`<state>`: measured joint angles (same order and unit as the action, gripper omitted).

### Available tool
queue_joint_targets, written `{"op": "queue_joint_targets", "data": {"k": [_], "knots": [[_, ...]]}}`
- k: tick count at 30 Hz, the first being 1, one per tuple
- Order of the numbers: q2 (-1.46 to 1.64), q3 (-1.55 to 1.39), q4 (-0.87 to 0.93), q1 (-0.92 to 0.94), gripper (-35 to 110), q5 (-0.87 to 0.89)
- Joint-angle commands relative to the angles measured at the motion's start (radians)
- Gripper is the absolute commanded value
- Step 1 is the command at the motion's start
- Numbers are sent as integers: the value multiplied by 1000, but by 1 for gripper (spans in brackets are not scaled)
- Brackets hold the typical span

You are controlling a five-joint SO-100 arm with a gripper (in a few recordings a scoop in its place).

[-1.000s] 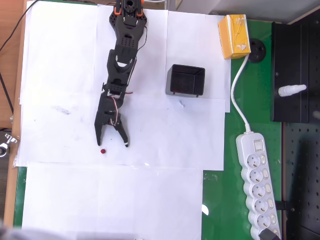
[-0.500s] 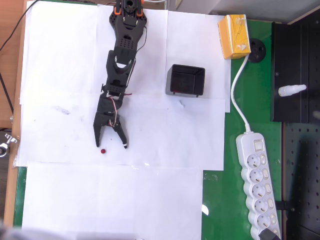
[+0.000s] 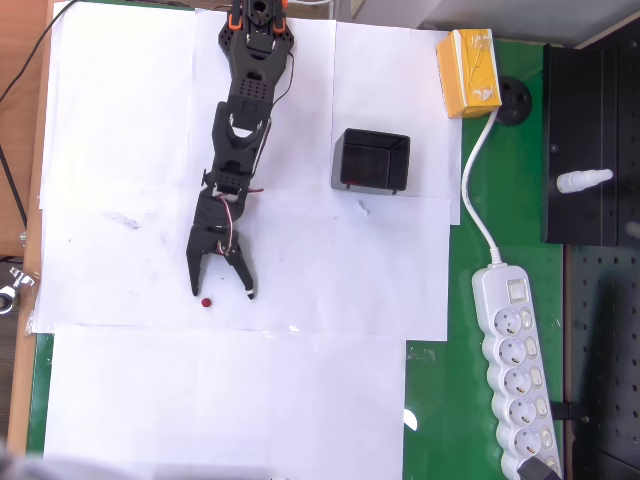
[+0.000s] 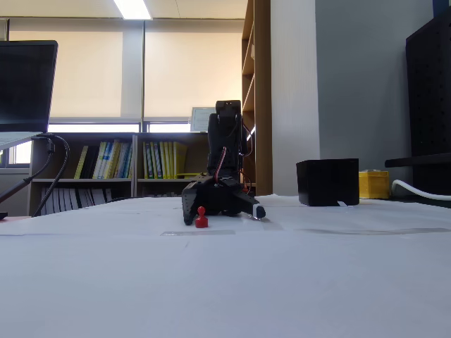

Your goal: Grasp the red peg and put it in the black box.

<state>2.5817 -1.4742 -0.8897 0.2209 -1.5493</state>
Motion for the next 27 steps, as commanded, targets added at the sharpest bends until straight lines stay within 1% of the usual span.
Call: {"op": "queue_joint_targets", "data": {"k": [1,20,27], "knots": [[0,-71,-6,17,43,-6],[58,-198,51,20,43,-3],[60,-199,57,21,43,-2]]}}
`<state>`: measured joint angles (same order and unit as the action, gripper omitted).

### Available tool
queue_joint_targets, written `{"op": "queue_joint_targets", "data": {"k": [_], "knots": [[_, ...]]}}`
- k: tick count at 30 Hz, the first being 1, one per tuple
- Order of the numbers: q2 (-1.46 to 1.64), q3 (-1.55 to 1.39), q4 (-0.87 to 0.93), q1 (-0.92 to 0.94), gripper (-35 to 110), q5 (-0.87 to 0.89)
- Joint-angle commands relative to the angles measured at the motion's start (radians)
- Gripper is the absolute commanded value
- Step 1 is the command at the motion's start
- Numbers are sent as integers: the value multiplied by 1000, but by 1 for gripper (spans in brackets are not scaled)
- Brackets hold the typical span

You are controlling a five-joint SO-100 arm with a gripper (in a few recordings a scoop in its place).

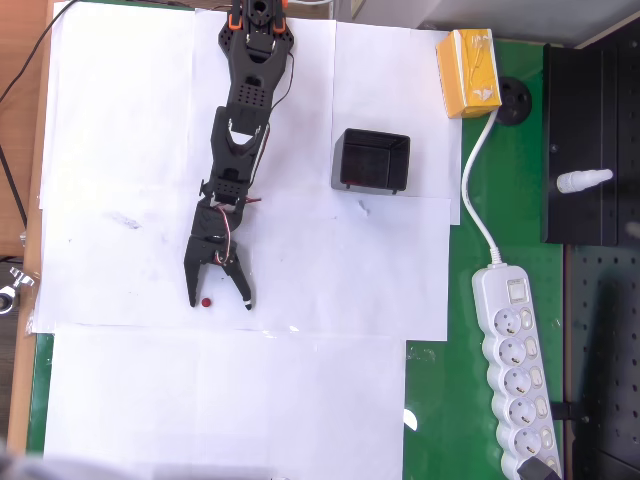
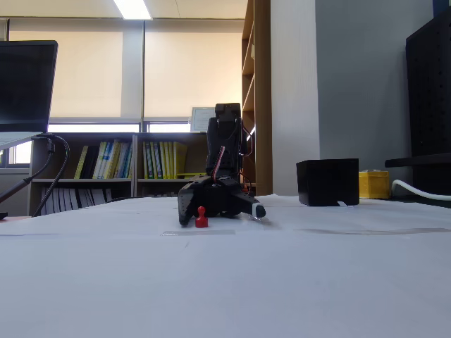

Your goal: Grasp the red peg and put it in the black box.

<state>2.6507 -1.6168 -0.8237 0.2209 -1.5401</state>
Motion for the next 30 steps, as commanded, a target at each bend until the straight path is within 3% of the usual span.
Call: {"op": "queue_joint_targets", "data": {"k": [1,30], "knots": [[-9,-57,-8,21,43,-11],[-35,18,-2,-26,43,-6]]}}
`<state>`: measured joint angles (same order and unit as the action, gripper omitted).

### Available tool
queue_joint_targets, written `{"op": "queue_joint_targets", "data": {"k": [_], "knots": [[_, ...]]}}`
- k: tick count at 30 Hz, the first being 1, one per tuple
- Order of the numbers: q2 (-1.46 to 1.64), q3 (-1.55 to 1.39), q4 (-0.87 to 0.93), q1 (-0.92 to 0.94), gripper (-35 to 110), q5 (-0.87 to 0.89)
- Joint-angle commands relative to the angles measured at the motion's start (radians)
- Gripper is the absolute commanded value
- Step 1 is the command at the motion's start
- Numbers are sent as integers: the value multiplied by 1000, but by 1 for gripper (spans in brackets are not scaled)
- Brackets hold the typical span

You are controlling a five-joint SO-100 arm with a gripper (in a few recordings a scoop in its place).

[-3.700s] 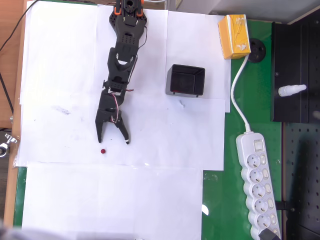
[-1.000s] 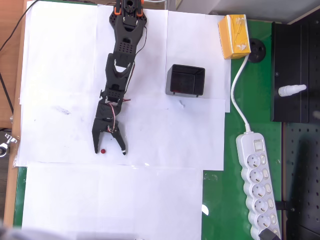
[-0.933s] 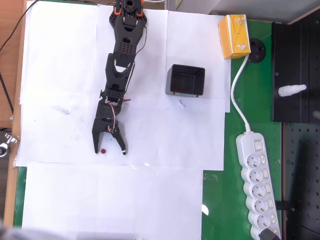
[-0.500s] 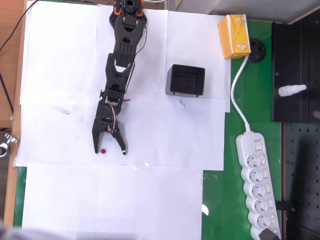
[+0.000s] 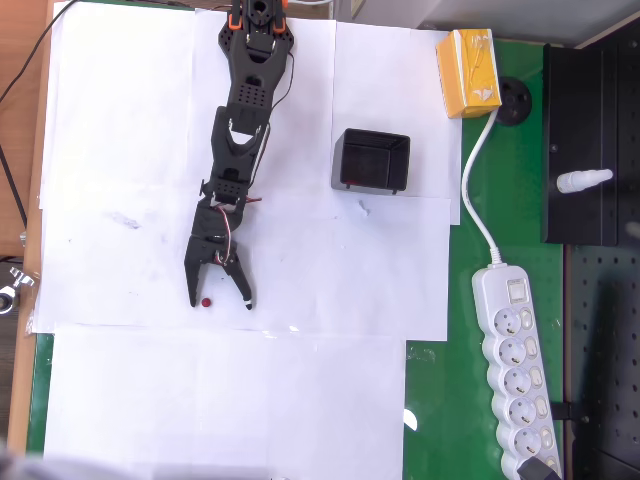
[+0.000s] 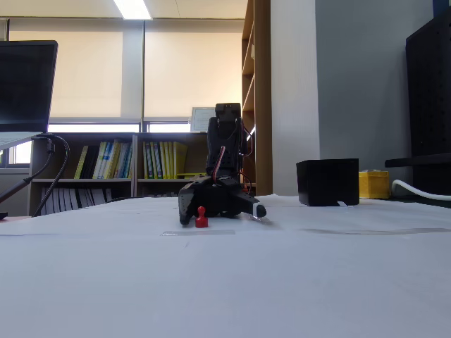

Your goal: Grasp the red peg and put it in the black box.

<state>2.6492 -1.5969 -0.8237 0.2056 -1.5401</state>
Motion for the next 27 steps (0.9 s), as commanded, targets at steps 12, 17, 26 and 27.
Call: {"op": "queue_joint_targets", "data": {"k": [12,17,26,27], "knots": [[-35,-2,-6,-11,43,-6],[-34,-2,-11,-11,43,-6],[-32,-2,-12,-9,35,-6],[-32,-2,-12,-9,32,-6]]}}
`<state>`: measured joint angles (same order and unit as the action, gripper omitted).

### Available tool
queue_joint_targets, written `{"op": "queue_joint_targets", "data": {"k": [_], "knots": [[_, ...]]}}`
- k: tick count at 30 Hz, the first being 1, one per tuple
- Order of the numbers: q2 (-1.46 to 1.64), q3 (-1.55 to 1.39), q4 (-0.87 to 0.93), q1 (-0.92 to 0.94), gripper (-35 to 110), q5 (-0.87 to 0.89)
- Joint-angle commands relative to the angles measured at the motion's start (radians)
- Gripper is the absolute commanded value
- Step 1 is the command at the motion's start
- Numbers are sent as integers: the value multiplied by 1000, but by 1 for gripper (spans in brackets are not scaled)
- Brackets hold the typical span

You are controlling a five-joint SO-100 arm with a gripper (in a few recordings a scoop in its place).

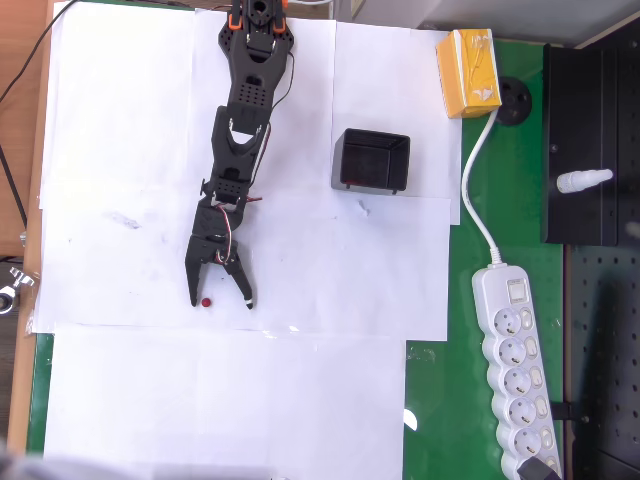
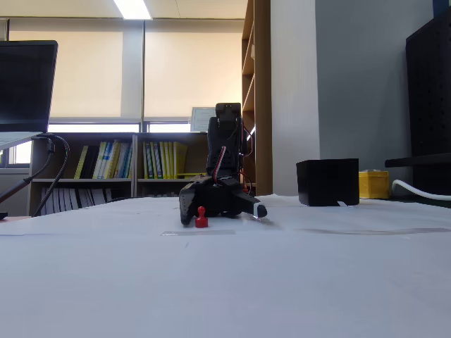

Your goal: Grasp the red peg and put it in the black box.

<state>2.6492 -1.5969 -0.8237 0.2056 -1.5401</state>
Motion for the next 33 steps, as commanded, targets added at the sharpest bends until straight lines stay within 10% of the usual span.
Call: {"op": "queue_joint_targets", "data": {"k": [1,9,33], "knots": [[-32,-2,-12,-11,29,-8],[-31,0,-9,-9,4,-14],[-103,48,11,5,0,-9]]}}
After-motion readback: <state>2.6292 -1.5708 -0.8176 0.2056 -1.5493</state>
